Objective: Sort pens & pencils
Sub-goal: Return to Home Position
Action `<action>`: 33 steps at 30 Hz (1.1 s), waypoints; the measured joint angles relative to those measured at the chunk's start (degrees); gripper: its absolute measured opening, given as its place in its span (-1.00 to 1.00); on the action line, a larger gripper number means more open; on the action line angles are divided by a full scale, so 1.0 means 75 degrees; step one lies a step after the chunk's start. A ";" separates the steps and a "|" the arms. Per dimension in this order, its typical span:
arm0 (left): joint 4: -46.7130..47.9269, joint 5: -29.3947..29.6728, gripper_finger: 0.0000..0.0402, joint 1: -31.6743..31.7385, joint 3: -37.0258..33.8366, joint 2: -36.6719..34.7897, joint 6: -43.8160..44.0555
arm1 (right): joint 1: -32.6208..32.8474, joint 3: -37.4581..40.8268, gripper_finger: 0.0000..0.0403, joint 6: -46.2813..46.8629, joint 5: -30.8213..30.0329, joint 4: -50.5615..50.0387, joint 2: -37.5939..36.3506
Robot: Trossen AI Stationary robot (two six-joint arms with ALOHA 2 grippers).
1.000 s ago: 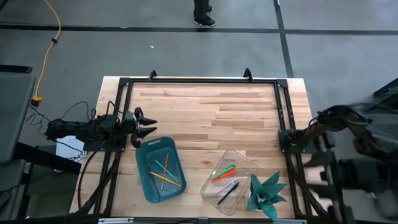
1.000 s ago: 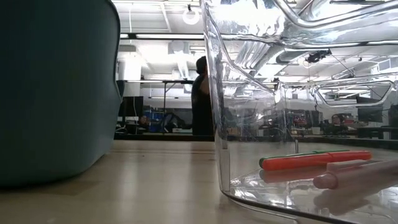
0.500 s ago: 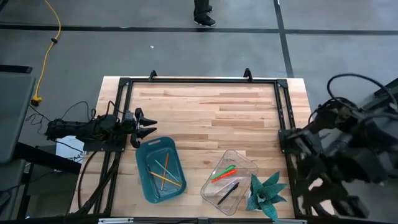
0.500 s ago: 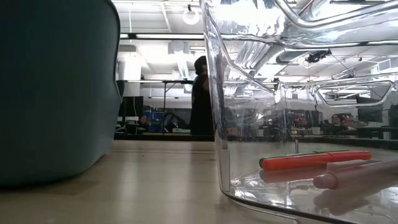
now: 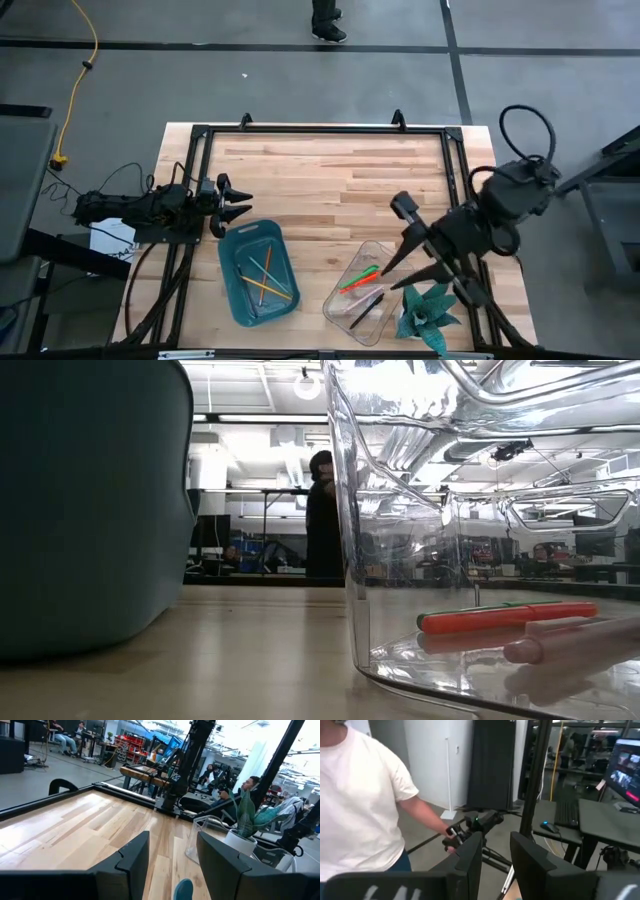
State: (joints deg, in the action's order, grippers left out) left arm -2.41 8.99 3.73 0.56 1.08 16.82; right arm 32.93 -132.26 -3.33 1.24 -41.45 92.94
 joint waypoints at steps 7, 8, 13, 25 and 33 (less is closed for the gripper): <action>0.0002 0.0000 -0.24 0.0000 0.0000 0.0000 -0.0001 | -0.0513 -0.0001 -0.54 -0.0073 0.0461 -0.0388 -0.0132; 0.0002 0.0000 -0.24 0.0000 0.0000 0.0000 -0.0001 | -0.0566 -0.0001 -0.54 -0.0076 0.0468 -0.0402 -0.0117; 0.0001 0.0000 -0.24 0.0000 0.0000 0.0002 0.0000 | -0.1055 0.0002 -0.54 -0.0247 0.0622 -0.0406 -0.0179; -0.0001 0.0003 -0.24 0.0000 0.0000 0.0003 0.0023 | -0.3269 0.0002 -0.54 0.0184 0.0748 0.0465 -0.0570; -0.0001 0.0004 -0.24 0.0000 0.0000 0.0003 0.0015 | -0.4074 -0.0001 -0.54 0.0380 -0.0041 -0.0871 -0.0979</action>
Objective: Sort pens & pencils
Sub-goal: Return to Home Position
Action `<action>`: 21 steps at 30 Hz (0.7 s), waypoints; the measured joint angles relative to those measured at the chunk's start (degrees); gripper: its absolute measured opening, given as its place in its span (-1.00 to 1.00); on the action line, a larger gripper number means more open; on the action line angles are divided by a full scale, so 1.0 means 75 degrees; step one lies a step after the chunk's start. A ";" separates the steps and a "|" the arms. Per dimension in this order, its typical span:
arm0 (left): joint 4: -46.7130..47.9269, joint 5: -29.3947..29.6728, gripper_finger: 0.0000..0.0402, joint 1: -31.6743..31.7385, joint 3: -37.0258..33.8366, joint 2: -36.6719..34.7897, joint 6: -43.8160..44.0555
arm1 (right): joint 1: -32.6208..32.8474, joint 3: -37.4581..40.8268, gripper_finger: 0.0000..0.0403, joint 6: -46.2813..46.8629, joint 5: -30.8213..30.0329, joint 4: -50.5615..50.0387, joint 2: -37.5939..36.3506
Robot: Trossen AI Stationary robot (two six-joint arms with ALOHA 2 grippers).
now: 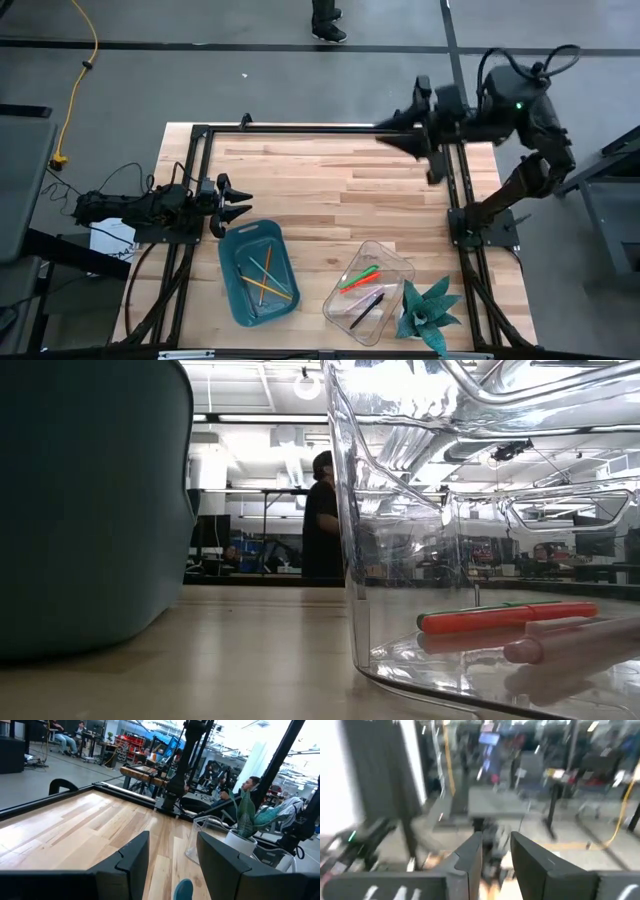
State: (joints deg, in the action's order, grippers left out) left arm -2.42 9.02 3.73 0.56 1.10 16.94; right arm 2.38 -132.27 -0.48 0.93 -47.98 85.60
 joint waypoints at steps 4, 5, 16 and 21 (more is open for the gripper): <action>0.0000 0.0002 -0.24 0.0000 0.0000 0.0000 -0.0004 | 0.0418 0.0003 -0.54 0.0009 0.0070 -0.0703 -0.0197; 0.0000 0.0002 -0.24 0.0000 0.0000 0.0000 -0.0014 | 0.0514 0.0003 -0.54 -0.0023 0.0072 -0.0674 -0.0252; -0.0006 0.0092 -0.24 0.0000 0.0000 0.0000 -0.0019 | 0.0888 0.0003 -0.54 -0.0618 0.0155 0.0141 -0.1147; -0.0006 0.0092 -0.24 0.0000 0.0000 0.0000 -0.0019 | 0.0891 -0.0003 -0.54 -0.0600 0.0764 0.0170 -0.1263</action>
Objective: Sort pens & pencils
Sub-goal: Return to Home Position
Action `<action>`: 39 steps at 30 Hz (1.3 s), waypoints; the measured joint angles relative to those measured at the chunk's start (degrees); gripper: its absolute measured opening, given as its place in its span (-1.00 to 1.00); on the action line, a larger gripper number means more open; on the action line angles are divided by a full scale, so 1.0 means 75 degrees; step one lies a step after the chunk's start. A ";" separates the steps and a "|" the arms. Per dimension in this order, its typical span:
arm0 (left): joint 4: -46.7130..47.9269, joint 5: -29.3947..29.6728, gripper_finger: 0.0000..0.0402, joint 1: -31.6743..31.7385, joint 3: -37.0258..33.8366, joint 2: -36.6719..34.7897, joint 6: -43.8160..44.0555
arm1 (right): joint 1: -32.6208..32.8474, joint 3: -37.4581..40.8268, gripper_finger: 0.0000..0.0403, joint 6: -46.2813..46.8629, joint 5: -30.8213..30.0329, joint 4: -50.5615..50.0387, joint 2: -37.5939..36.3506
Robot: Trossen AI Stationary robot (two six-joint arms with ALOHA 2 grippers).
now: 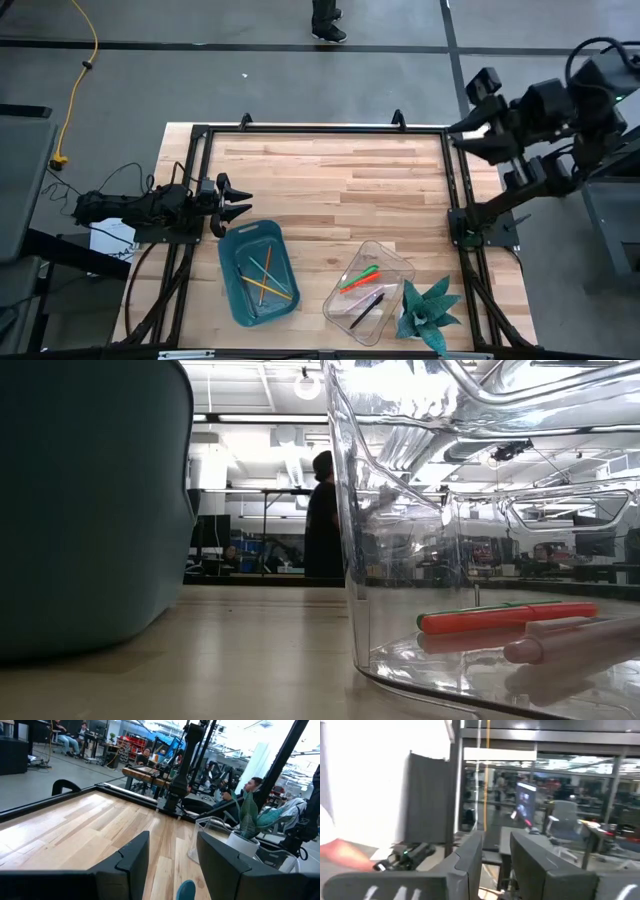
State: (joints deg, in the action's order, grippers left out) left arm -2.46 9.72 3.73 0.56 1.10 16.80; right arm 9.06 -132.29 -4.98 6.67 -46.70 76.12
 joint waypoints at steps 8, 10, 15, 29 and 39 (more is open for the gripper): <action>0.0000 -0.0003 -0.24 0.0000 0.0000 0.0000 0.0019 | -0.0001 0.0004 -0.54 -0.0306 0.0699 0.1758 -0.0170; 0.0000 -0.0003 -0.24 0.0000 0.0000 0.0000 0.0023 | 0.0001 -0.0007 -0.54 -0.0342 0.0939 0.2243 -0.0292; 0.0000 -0.0022 -0.24 0.0000 0.0000 0.0000 0.0023 | 0.0005 0.0003 -0.54 -0.0320 0.0974 0.2519 -0.0702; 0.0006 -0.0029 -0.24 0.0000 0.0000 0.0003 0.0000 | 0.0697 0.6248 -0.54 -0.0541 -0.0052 0.6850 -0.3009; 0.0025 -0.0257 -0.24 0.0000 0.0000 0.0003 0.0001 | 0.0697 1.0734 -0.54 0.0415 -0.0825 0.8558 -0.5198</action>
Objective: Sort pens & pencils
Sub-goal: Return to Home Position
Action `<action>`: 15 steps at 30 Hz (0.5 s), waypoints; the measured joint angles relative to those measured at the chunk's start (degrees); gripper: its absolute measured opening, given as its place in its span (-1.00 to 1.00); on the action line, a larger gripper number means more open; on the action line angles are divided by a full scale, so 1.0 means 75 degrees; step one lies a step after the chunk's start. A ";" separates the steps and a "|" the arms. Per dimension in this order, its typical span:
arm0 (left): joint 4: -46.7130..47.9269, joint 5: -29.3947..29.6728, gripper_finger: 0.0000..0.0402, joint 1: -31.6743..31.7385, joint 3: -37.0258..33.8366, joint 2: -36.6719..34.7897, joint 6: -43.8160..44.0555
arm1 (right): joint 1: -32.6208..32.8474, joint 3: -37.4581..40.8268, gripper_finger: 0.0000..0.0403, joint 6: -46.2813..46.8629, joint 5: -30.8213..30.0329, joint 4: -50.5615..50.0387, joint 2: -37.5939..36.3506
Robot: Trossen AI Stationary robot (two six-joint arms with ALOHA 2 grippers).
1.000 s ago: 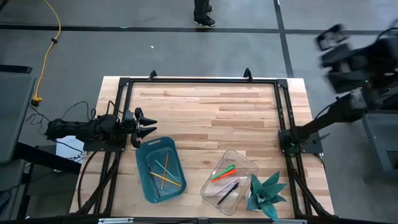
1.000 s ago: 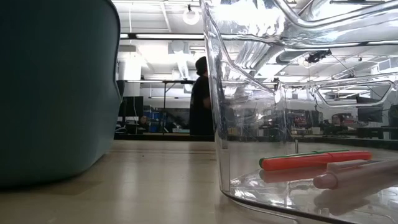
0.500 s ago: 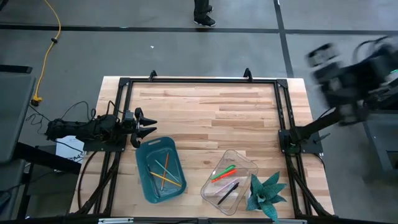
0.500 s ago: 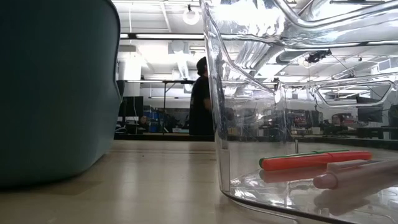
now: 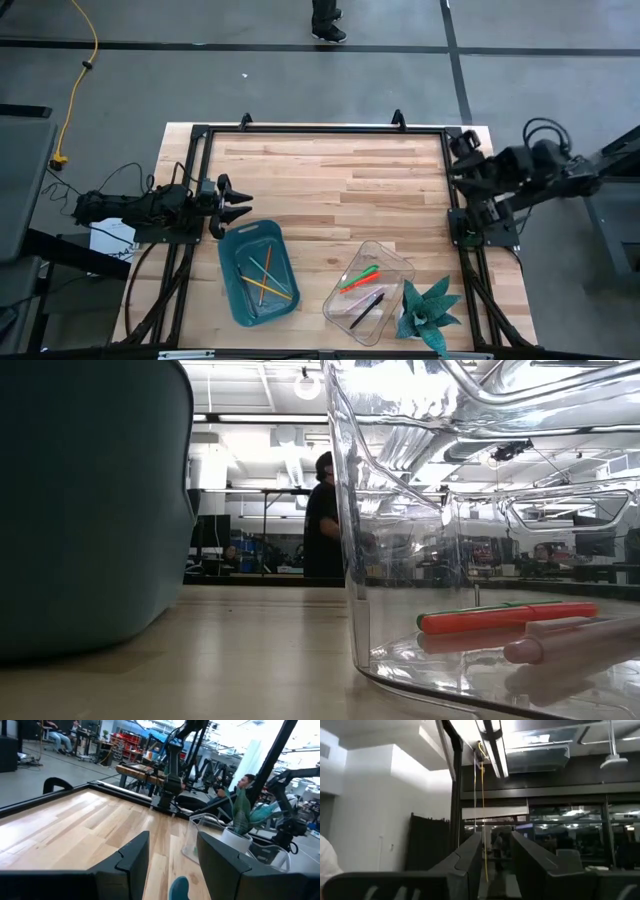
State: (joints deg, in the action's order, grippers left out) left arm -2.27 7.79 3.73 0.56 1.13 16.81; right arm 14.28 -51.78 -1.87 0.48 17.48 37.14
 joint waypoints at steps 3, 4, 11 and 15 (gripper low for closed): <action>0.0019 -0.0026 -0.24 0.0000 0.0000 0.0003 -0.0002 | -0.0002 0.1019 -0.54 0.0235 -0.0006 0.0119 -0.0534; 0.0020 -0.0026 -0.24 0.0000 0.0000 0.0003 -0.0022 | 0.0000 0.1333 -0.54 0.0250 -0.0004 0.0229 -0.0662; 0.0022 -0.0035 -0.24 0.0000 0.0000 0.0006 -0.0290 | -0.0003 0.3480 -0.54 0.0467 -0.0004 0.0696 -0.1656; 0.0022 -0.0035 -0.24 0.0000 0.0000 0.0006 -0.0290 | -0.0003 0.4817 -0.54 0.0472 0.0011 0.1768 -0.2187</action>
State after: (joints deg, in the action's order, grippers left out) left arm -2.11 7.53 3.73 0.56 1.17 14.63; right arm 14.26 -15.66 1.67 0.56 30.74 20.74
